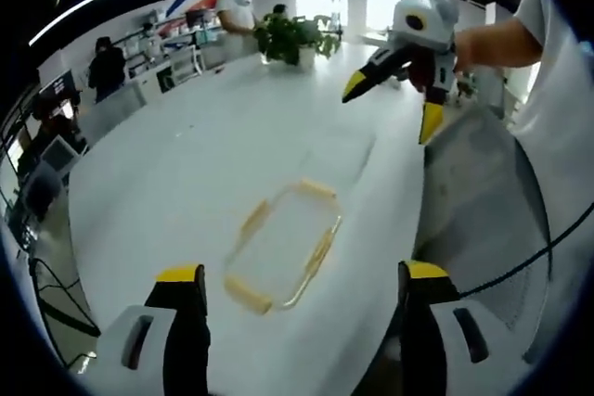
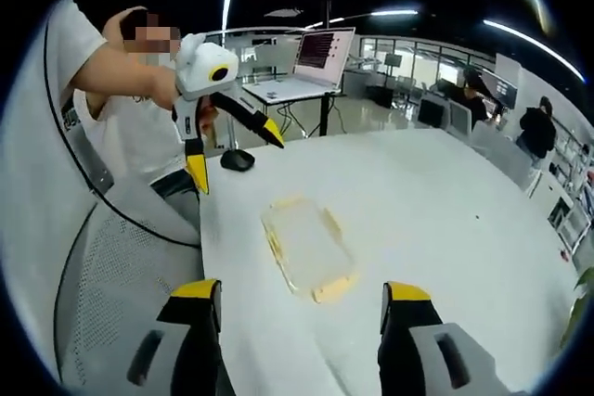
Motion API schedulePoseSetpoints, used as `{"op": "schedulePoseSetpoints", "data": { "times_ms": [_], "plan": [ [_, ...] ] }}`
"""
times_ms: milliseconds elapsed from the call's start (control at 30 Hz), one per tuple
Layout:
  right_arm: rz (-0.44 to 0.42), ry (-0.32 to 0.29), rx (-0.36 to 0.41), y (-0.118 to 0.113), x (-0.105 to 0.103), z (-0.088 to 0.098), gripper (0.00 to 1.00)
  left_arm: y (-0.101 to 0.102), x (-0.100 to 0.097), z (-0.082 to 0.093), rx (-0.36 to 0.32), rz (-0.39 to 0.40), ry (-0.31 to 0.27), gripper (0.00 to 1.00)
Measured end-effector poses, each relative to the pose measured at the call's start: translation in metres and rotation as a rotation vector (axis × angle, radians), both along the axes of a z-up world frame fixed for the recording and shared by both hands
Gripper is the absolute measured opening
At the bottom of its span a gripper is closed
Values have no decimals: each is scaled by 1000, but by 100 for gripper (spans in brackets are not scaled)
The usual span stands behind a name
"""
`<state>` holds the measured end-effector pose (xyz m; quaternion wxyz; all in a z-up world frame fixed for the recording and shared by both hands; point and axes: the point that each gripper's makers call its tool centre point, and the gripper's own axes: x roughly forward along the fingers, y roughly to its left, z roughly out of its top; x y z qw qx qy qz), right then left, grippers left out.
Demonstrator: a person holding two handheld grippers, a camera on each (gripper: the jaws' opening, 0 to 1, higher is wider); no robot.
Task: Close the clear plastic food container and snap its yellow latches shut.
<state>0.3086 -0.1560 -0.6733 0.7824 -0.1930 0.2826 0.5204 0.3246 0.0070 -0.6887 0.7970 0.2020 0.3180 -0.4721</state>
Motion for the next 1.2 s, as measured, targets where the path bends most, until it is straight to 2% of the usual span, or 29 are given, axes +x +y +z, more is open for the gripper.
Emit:
{"op": "schedulePoseSetpoints", "data": {
  "times_ms": [233, 333, 433, 567, 667, 900, 1100, 1200],
  "plan": [
    [7, 2, -18, -1, 6, -7, 68, 3, 1, -6, 27, -41, 2, 84],
    [8, 18, 3, 2, 8, -9, 67, 1, -2, -9, 32, -83, 11, 86],
    [21, 3, -25, 3, 12, -14, 66, 2, -1, -13, 49, -113, 15, 85],
    [36, 6, -24, 7, 15, -18, 66, 4, 4, -16, 53, -125, 23, 84],
    [65, -16, -45, 8, 16, -20, 62, 6, 8, -16, 62, -118, 24, 85],
    [84, -17, -69, 8, 23, -26, 63, 3, 15, -13, 42, -136, 19, 84],
    [86, -36, -102, 6, 33, -31, 63, 5, 21, -18, 67, -171, 21, 82],
    [88, -25, -100, 6, 36, -33, 62, 5, 22, -20, 92, -206, 1, 82]
  ]
}}
